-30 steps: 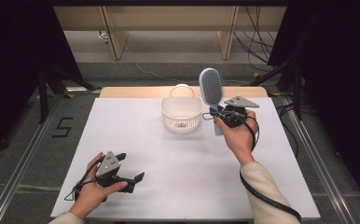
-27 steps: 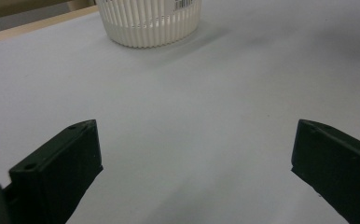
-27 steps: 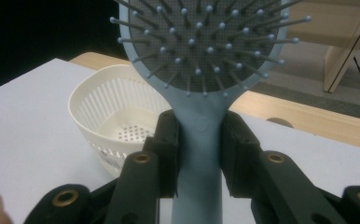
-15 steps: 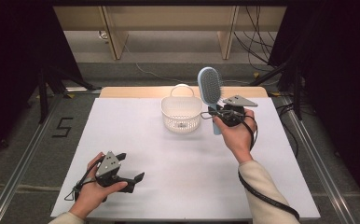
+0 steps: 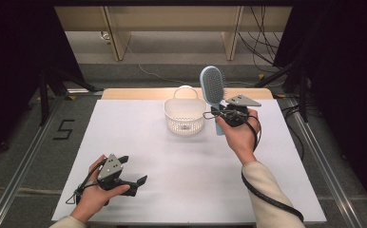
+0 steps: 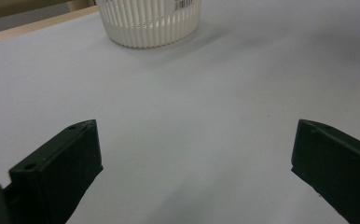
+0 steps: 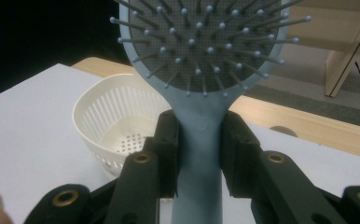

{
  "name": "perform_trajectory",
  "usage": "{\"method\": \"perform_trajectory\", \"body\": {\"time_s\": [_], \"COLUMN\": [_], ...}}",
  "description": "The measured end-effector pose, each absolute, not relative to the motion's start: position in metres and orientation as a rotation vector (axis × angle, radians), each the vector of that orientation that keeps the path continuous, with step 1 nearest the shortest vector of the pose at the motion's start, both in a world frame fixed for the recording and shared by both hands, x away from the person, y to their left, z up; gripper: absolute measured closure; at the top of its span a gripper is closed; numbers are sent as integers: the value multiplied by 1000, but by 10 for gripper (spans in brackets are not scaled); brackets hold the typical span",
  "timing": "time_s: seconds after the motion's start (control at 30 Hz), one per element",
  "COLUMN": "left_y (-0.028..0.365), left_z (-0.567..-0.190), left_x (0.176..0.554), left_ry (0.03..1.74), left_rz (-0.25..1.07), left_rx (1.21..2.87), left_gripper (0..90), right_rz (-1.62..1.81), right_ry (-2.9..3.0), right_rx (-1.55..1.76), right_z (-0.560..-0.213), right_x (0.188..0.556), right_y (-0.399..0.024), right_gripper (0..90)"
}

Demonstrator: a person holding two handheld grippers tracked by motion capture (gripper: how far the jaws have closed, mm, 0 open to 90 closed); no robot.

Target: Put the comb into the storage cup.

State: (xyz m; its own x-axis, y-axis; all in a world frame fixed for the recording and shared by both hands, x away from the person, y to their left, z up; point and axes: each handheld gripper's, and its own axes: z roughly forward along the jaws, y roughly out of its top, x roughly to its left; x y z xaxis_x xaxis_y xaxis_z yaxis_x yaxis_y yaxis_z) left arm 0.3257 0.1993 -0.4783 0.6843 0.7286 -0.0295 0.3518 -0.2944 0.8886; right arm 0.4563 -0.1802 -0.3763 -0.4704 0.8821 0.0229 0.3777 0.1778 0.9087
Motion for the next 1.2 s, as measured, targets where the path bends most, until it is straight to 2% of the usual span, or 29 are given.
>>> {"method": "perform_trajectory", "body": {"time_s": [1.2], "left_y": [199], "left_z": [-478], "left_x": [326], "left_ry": [844], "left_rz": [471], "left_rx": [1903], "left_gripper": [10], "right_rz": [1266], "right_ry": [1939], "right_rx": [1162], "right_z": [-371], "right_x": [462], "right_y": [-171], "right_gripper": [706]}}
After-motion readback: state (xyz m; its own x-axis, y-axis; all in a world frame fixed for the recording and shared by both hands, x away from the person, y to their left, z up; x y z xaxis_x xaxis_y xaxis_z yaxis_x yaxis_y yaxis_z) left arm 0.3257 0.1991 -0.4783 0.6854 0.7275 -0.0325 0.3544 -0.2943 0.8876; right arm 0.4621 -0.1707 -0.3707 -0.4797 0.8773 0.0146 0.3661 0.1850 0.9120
